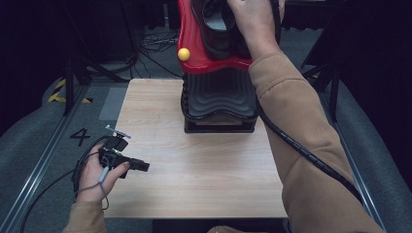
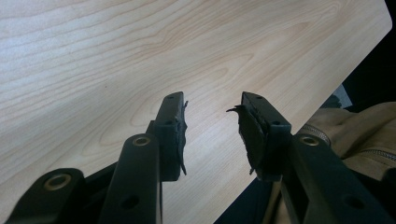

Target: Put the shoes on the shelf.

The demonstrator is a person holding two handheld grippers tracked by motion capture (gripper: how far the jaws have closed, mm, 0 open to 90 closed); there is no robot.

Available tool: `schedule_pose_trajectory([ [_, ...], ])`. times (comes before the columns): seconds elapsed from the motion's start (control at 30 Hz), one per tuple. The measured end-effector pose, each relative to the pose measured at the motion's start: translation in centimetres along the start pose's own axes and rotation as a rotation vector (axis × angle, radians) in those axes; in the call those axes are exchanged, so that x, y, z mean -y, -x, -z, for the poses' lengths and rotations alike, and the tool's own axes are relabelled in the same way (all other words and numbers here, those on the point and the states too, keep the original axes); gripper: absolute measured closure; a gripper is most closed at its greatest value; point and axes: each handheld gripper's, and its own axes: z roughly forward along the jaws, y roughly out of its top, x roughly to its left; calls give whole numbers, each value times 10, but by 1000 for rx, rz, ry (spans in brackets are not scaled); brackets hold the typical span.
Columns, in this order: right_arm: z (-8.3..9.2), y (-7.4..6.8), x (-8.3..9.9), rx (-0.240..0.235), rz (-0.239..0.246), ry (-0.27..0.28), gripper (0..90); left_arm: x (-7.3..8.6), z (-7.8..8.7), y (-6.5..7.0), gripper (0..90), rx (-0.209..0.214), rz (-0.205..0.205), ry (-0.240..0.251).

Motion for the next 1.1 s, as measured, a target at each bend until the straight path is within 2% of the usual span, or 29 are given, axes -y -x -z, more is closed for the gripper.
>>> schedule_pose_trajectory([
  [0.13, 4, 5, 0, -20, -8, -23, 602, -4, -2, 3, 612, 1, -11, 0],
  [0.23, 12, 9, 2, -69, -24, -36, 551, -8, -3, 6, 611, 2, -22, -7],
  [0.43, 30, 16, 8, -95, 4, -40, 523, -14, -4, 12, 610, 2, -45, -6],
  [0.47, 38, 20, 8, -109, 12, -36, 510, -15, -5, 12, 610, 2, -45, -4],
  [0.6, 48, 23, 9, -146, 28, -44, 496, -20, -9, 13, 610, 4, -55, -16],
  [0.63, 56, 25, 12, -164, 61, -50, 492, -23, -11, 14, 610, 6, -58, -23],
  [0.67, 56, 25, 12, -164, 61, -50, 492, -23, -11, 14, 610, 6, -58, -23],
  [0.93, 80, 41, 28, -235, 177, -103, 482, -27, -11, 17, 610, -5, -68, -19],
  [1.03, 93, 49, 39, -287, 224, -113, 474, -27, -10, 18, 610, -7, -70, -17],
  [1.1, 100, 55, 47, -304, 252, -117, 469, -27, -10, 19, 610, -9, -73, -17],
])
